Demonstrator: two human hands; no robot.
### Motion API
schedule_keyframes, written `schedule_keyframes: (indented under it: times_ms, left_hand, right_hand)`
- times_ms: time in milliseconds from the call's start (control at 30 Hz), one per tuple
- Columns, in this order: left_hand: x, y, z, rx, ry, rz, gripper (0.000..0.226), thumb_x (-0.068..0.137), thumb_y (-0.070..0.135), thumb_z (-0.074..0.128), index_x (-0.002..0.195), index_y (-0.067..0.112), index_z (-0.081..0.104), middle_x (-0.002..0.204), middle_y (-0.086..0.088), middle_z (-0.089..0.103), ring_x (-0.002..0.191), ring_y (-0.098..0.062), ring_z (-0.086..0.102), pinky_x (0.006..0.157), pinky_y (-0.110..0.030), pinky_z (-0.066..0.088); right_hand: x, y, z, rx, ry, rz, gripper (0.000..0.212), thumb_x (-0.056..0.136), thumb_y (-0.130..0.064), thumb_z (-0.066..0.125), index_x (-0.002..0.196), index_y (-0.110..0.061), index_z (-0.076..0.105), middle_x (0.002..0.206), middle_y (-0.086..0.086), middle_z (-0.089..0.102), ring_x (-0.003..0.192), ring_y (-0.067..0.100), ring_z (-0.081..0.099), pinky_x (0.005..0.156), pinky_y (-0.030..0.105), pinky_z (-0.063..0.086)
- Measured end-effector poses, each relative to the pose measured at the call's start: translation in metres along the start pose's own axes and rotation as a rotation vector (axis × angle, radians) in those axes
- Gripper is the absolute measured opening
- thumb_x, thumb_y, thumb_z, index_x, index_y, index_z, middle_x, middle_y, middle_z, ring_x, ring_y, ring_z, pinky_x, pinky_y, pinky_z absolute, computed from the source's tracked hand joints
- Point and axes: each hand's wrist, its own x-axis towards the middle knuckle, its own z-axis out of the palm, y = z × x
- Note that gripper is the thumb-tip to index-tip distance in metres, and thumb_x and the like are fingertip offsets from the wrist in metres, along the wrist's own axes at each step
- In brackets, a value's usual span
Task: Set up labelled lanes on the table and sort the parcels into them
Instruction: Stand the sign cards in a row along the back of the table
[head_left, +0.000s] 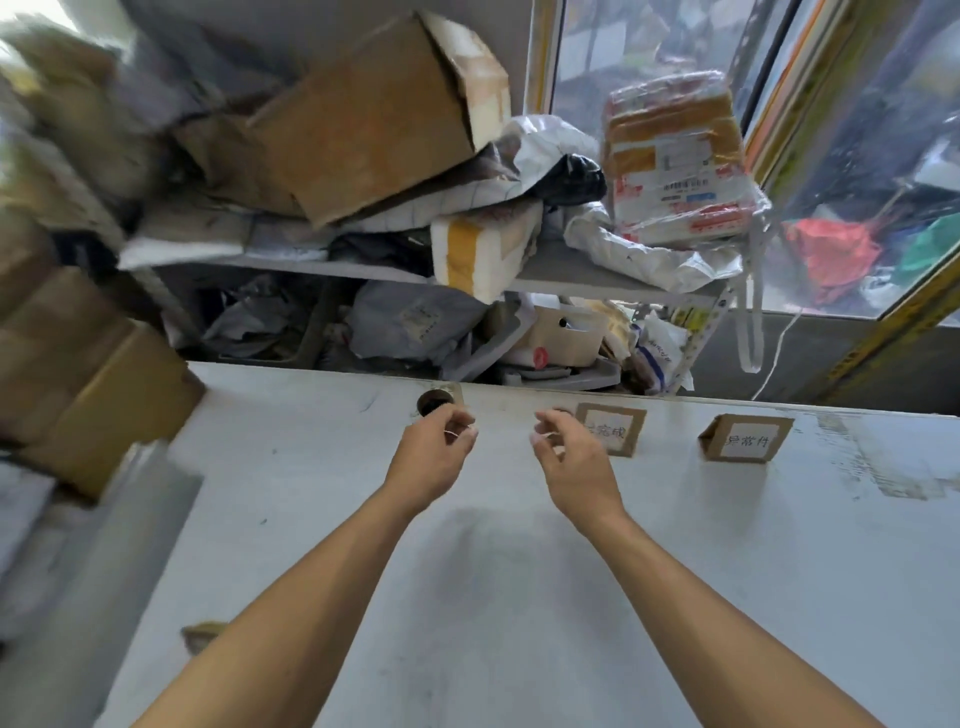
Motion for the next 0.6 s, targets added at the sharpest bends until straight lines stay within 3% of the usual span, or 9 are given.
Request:
schedule_keyframes:
  times_ms: [167,400,600]
  left_hand:
    - [-0.038,-0.042,-0.092,0.058,0.005,0.021,0.016,0.098,0.026,0.060,0.113,0.021,0.065,0.103,0.009,0.064,0.094,-0.009,0.060,0.081,-0.022,0.044]
    - [-0.094,-0.147,-0.187,0.104,0.023,-0.105,0.011,0.097,0.020,0.061,0.106,0.018,0.067,0.099,0.004,0.068,0.096,-0.016,0.064,0.083,-0.026,0.048]
    - [-0.124,-0.210,-0.203,0.161,-0.116,-0.256,0.026,0.098,0.027,0.060,0.122,0.018,0.063,0.123,-0.002,0.065,0.108,-0.017,0.060,0.090,-0.028,0.047]
  right_hand:
    - [-0.034,-0.065,0.070,-0.038,-0.172,-0.066,0.030,0.100,-0.026,0.058,0.129,-0.019,0.061,0.105,-0.011,0.062,0.090,0.003,0.060,0.077,0.010,0.044]
    - [-0.090,-0.124,0.171,-0.142,-0.490,-0.117,0.032,0.101,-0.033,0.057,0.131,-0.022,0.061,0.108,-0.012,0.063,0.090,0.005,0.057,0.083,0.019,0.044]
    - [-0.122,-0.127,0.217,-0.324,-0.743,-0.129,0.039,0.098,-0.046,0.056,0.133,-0.028,0.058,0.125,-0.008,0.063,0.096,0.004,0.056,0.088,0.023,0.045]
